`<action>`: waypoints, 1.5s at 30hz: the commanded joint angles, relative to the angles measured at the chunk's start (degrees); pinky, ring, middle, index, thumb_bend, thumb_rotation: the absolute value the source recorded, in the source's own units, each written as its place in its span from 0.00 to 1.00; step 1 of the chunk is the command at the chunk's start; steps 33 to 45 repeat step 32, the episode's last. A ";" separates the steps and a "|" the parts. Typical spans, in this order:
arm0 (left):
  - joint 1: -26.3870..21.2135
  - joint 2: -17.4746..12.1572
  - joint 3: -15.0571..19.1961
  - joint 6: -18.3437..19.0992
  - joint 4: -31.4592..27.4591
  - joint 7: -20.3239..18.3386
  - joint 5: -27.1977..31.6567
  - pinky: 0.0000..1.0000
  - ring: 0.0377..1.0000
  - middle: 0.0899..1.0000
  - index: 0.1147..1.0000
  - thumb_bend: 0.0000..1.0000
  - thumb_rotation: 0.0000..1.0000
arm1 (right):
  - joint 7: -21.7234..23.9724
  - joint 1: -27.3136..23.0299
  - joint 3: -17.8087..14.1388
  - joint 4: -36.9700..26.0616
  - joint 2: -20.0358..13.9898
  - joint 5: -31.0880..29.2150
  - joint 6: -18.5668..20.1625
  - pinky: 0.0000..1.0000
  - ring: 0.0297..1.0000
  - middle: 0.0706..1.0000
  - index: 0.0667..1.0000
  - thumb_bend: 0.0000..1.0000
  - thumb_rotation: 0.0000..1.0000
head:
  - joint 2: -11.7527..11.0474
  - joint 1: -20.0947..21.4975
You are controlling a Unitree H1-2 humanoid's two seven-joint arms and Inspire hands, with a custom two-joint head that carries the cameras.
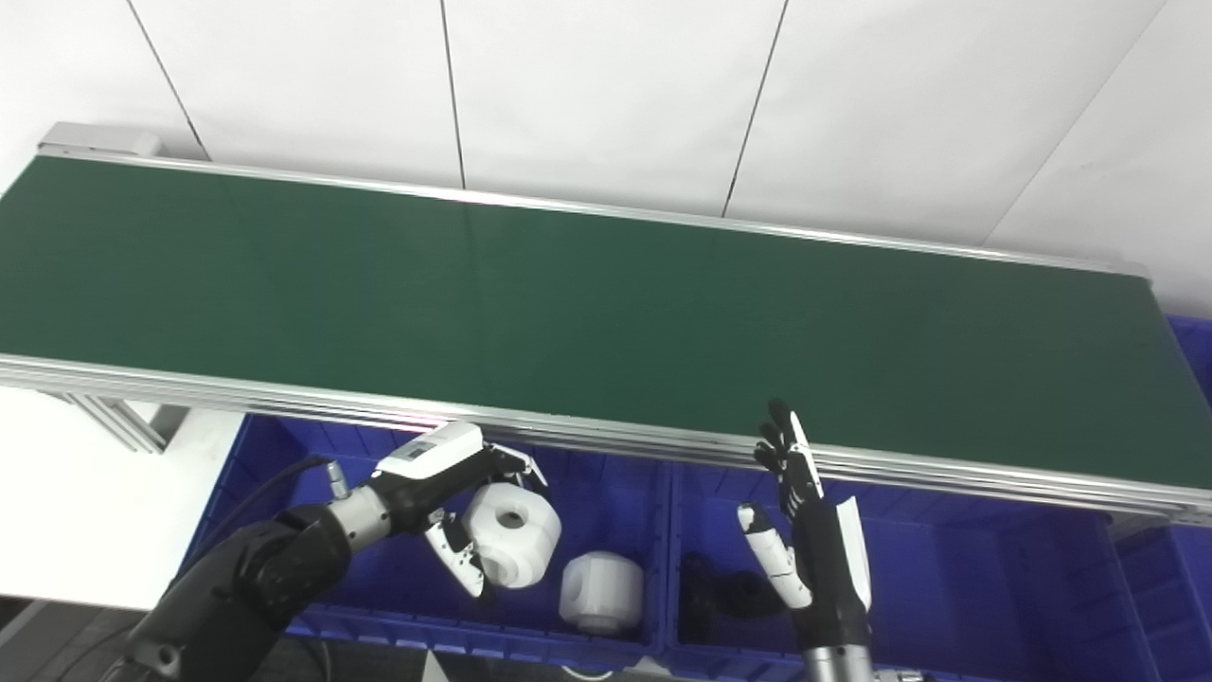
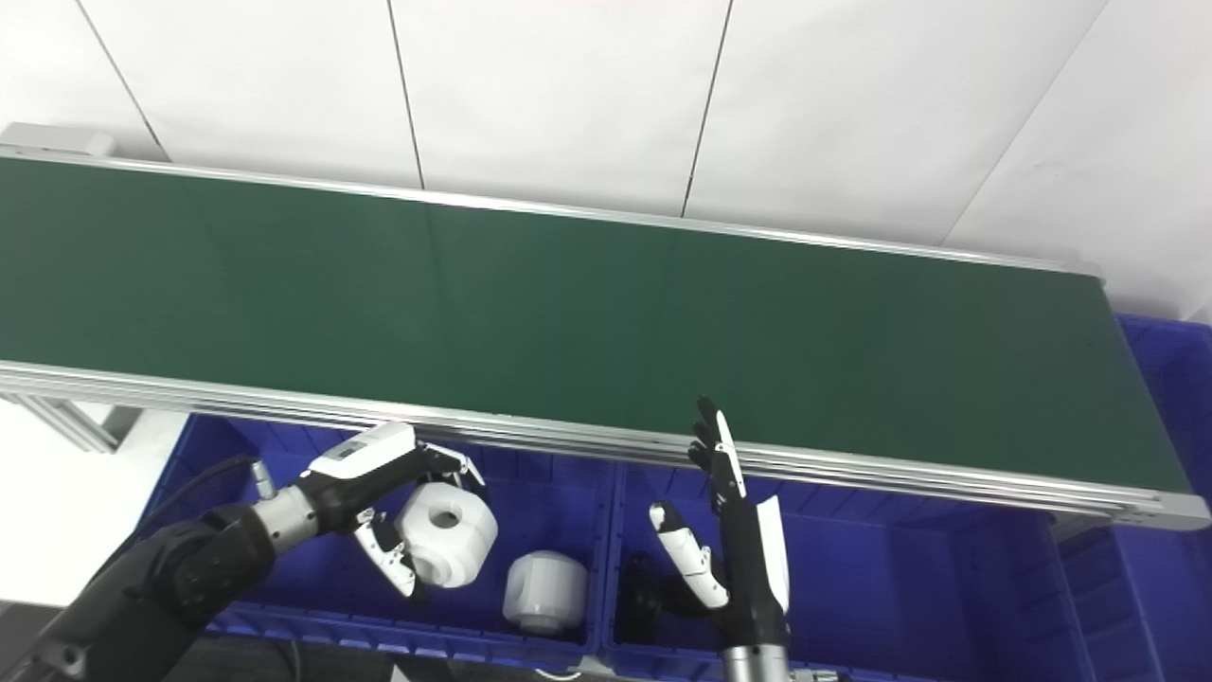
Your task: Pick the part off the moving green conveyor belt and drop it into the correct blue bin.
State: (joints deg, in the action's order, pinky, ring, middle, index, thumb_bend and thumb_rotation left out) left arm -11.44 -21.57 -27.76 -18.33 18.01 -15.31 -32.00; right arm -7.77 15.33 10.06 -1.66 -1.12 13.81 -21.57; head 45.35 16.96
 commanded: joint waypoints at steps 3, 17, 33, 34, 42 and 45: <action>-2.01 0.12 -0.22 6.91 -2.57 -3.19 -3.94 0.65 0.74 0.74 0.75 0.62 0.12 | 0.57 0.41 -0.41 -2.30 0.58 -0.58 -0.68 0.89 0.95 0.97 0.97 0.74 0.87 | -0.36 -0.65; 4.86 5.44 9.47 -3.25 -9.59 -0.49 16.40 0.98 1.00 1.00 1.00 0.92 0.69 | 0.59 0.63 -1.02 -0.98 0.88 -0.13 -1.40 0.91 0.96 0.97 0.98 0.74 0.89 | -2.37 -0.74; 14.06 15.64 9.45 -8.04 -11.50 0.04 25.52 1.00 1.00 1.00 1.00 0.83 0.94 | 0.41 1.70 -1.94 0.75 0.41 0.14 -3.77 0.94 0.96 0.97 0.98 0.75 0.90 | -5.55 -1.81; 14.06 15.64 9.45 -8.04 -11.50 0.04 25.52 1.00 1.00 1.00 1.00 0.83 0.94 | 0.41 1.70 -1.94 0.75 0.41 0.14 -3.77 0.94 0.96 0.97 0.98 0.75 0.90 | -5.55 -1.81; 14.06 15.64 9.45 -8.04 -11.50 0.04 25.52 1.00 1.00 1.00 1.00 0.83 0.94 | 0.41 1.70 -1.94 0.75 0.41 0.14 -3.77 0.94 0.96 0.97 0.98 0.75 0.90 | -5.55 -1.81; 14.06 15.64 9.45 -8.04 -11.50 0.04 25.52 1.00 1.00 1.00 1.00 0.83 0.94 | 0.41 1.70 -1.94 0.75 0.41 0.14 -3.77 0.94 0.96 0.97 0.98 0.75 0.90 | -5.55 -1.81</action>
